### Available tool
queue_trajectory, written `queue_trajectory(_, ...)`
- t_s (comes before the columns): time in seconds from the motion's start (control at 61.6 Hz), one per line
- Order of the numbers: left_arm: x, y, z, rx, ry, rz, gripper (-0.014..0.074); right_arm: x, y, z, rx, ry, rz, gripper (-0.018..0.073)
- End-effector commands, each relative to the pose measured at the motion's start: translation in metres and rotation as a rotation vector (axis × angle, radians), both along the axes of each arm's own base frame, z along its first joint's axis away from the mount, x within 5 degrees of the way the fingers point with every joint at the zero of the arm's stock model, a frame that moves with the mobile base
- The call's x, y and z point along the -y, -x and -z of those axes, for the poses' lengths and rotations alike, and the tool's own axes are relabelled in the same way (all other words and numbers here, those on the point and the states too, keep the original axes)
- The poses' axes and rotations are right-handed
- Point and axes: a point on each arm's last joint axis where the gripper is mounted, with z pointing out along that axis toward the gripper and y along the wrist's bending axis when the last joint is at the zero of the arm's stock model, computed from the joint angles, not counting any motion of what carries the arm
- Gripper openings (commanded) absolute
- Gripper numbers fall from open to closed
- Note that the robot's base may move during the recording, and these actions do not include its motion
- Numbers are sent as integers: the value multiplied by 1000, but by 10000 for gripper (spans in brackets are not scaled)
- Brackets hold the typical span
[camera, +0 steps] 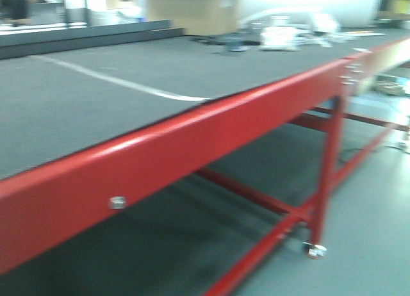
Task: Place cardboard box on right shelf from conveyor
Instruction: 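Drive the base to the steel shelf rack holding the box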
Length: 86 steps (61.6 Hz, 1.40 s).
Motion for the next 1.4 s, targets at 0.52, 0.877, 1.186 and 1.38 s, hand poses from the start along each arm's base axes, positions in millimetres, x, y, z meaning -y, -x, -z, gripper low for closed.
queue_trajectory(0.52, 0, 0, -6, 88, 14, -3, -116, -1, 0, -17, 124, 0, -10, 202)
queue_trajectory(0.877, 0, 0, -6, 88, 14, -3, -116, -1, 0, -17, 124, 0, -10, 202)
queue_trajectory(1.186, 0, 0, -6, 88, 14, -3, -116, -1, 0, -17, 124, 0, -10, 202)
queue_trajectory(1.38, 0, 0, -6, 88, 14, -3, -116, -1, 0, -17, 124, 0, -10, 202)
